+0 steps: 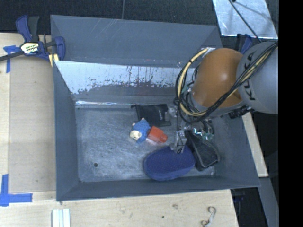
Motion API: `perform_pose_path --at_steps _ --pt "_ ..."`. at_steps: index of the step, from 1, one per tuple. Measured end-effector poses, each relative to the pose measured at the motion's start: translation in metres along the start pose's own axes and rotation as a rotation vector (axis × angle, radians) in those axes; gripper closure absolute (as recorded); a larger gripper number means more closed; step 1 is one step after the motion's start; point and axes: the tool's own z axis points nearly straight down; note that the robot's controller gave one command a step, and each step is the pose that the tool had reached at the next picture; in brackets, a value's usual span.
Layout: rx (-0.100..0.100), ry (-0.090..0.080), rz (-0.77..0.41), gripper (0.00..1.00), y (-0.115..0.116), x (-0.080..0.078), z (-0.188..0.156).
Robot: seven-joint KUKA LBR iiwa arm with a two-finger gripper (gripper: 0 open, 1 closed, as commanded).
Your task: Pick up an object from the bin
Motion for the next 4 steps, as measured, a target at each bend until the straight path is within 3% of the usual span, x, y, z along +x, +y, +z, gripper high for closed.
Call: perform_pose_path --at_steps 1,4 --pt "0.001 -0.007 0.115 0.00 0.0220 0.0344 0.0582" --pt "0.000 -0.011 0.115 0.00 0.0203 0.0301 0.0545"
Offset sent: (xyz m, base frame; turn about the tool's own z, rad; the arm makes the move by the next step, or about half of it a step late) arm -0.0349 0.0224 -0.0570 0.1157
